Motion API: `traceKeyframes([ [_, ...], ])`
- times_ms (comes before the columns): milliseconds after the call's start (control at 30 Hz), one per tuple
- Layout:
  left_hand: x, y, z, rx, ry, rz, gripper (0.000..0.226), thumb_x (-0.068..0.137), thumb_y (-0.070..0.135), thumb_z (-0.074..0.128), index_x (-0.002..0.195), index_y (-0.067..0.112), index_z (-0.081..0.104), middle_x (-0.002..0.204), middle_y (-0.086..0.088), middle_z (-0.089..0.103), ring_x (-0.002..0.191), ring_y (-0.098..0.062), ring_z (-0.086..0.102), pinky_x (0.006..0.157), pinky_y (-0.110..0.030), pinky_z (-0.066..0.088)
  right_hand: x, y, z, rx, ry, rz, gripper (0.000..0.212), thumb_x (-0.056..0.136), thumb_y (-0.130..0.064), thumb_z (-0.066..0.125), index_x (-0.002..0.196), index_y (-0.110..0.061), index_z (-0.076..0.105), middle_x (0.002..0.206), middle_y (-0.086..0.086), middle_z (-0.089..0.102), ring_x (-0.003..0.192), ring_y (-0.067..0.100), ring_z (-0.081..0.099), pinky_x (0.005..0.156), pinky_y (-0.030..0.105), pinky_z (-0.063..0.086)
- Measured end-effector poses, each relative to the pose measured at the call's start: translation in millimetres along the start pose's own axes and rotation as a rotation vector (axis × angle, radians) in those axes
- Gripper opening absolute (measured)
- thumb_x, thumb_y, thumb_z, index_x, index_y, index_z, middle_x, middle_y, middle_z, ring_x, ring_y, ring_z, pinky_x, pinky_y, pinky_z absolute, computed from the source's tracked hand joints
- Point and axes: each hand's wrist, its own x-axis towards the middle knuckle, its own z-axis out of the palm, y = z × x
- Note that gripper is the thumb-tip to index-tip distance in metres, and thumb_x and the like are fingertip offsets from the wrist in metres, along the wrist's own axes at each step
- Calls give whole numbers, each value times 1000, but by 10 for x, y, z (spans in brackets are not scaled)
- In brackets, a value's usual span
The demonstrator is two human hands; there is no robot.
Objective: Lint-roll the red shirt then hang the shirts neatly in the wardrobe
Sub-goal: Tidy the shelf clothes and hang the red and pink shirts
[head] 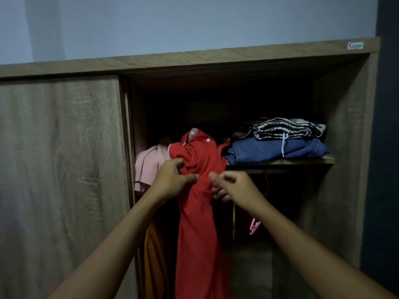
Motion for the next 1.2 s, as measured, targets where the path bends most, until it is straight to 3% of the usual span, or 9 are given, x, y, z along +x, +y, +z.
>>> traceKeyframes([
  [100, -242, 30, -6, 28, -114, 109, 35, 78, 11, 83, 110, 14, 71, 107, 6, 76, 99, -9, 72, 92, -35, 57, 57, 18, -93, 126, 177, 244, 68, 80, -69, 62, 93, -3, 70, 85, 15, 74, 63, 22, 70, 56, 30, 57],
  [233, -422, 11, -37, 30, -231, 194, 33, 81, 5, 80, 106, 22, 69, 105, 15, 75, 100, -3, 70, 87, -20, 53, 66, 7, -61, 237, 29, 373, 69, 76, -76, 61, 108, -16, 73, 98, 7, 78, 78, 19, 72, 70, 34, 59],
  [433, -518, -58, -196, 31, -296, 116, 44, 78, 4, 82, 118, 13, 66, 114, 3, 73, 105, -9, 70, 93, -26, 55, 151, -80, 154, 494, 117, 227, 38, 79, -25, 82, 113, -8, 72, 104, 8, 78, 100, 25, 74, 94, 40, 56],
  [633, -420, 111, -331, -607, -3, -342, 27, 84, 46, 61, 93, 21, 58, 74, -1, 56, 54, -12, 51, 58, -26, 46, 8, -91, 277, 293, 213, -3, 23, 82, -12, 80, 103, -14, 72, 95, 0, 78, 88, 9, 74, 73, 19, 57],
  [700, -382, 130, -366, -490, -6, -423, 45, 94, 59, 43, 87, 20, 65, 66, 2, 60, 51, -12, 54, 54, -24, 49, -63, -54, 325, 163, 196, -85, 17, 83, -10, 78, 97, -17, 72, 91, -6, 76, 82, 0, 71, 73, 14, 54],
  [800, -346, 110, -352, -304, 12, -476, 60, 83, 72, 48, 97, 21, 76, 78, -8, 74, 66, -20, 66, 55, -24, 48, -158, 67, 396, 73, 119, -171, 18, 85, -2, 75, 101, -9, 73, 98, -1, 76, 87, 3, 70, 82, 17, 55],
  [933, -359, 50, -315, -130, 15, -446, 37, 83, 37, 73, 98, 3, 75, 89, -22, 75, 68, -25, 68, 58, -31, 54, -268, 276, 405, -149, 96, -268, 40, 82, 3, 73, 121, -1, 65, 118, 1, 67, 107, -2, 60, 95, 5, 41],
  [1033, -344, 31, -280, -44, 57, -361, 14, 88, 19, 67, 95, 12, 77, 89, -17, 76, 70, -22, 69, 58, -30, 56, -347, 405, 389, -225, 56, -279, 43, 81, -11, 77, 122, -5, 67, 121, -3, 70, 112, -1, 64, 104, 23, 48],
  [1200, -367, 145, -200, 139, 162, -106, 26, 98, 24, 51, 91, 12, 74, 87, -9, 72, 83, -24, 66, 68, -34, 48, -526, 429, 319, -171, -196, -76, 67, 75, -42, 85, 135, -22, 61, 132, -14, 65, 122, 0, 59, 109, 31, 47],
])
